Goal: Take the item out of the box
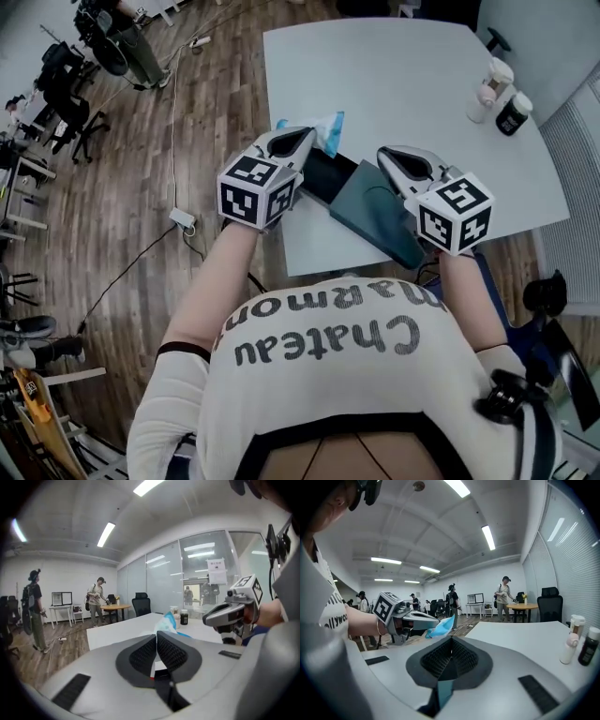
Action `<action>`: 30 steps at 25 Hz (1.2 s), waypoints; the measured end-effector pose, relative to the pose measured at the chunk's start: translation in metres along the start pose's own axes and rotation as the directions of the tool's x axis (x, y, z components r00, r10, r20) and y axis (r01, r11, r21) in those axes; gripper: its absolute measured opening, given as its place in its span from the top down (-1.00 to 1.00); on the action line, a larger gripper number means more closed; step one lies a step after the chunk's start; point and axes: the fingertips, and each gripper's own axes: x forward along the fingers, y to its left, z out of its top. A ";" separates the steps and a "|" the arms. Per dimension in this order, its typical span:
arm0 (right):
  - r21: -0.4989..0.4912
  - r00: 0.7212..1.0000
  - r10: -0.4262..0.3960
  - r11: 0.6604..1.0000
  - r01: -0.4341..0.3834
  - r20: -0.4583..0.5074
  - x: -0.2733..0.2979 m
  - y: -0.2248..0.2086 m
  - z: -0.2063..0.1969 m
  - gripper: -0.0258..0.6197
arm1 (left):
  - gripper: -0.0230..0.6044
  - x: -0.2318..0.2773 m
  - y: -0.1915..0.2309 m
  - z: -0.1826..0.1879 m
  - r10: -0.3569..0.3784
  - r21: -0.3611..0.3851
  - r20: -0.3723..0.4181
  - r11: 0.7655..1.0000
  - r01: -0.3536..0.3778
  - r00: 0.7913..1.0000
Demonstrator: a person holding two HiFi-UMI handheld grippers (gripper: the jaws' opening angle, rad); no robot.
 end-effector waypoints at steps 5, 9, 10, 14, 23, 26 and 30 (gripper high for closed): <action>-0.043 0.999 0.025 0.999 -0.024 0.025 -0.007 0.047 0.015 0.92 | 0.86 -0.053 -0.019 0.023 -0.048 -0.094 0.130 0.994 0.061 0.990; -0.074 0.998 0.049 0.996 -0.047 0.027 -0.011 0.083 0.014 0.92 | 0.86 -0.091 -0.039 0.023 -0.064 -0.071 0.167 0.994 0.077 0.984; -0.073 0.998 0.054 0.996 -0.052 0.023 -0.012 0.092 0.012 0.92 | 0.86 -0.101 -0.043 0.021 -0.067 -0.064 0.173 0.995 0.079 0.983; -0.023 0.995 0.095 0.995 -0.095 0.034 -0.013 0.131 0.013 0.92 | 0.86 -0.140 -0.053 0.003 -0.076 -0.061 0.167 0.994 0.087 0.983; 0.019 0.998 0.058 0.998 -0.059 0.033 -0.038 0.203 -0.009 0.92 | 0.86 -0.221 -0.074 -0.027 -0.062 -0.059 0.161 0.996 0.072 0.985; 0.039 0.999 0.043 0.998 -0.044 0.013 -0.049 0.216 -0.024 0.92 | 0.86 -0.235 -0.081 -0.034 -0.064 -0.069 0.168 0.995 0.076 0.984; 0.053 1.000 0.021 0.998 -0.022 0.022 -0.068 0.228 -0.033 0.92 | 0.86 -0.244 -0.099 -0.045 -0.088 -0.069 0.164 0.993 0.101 0.982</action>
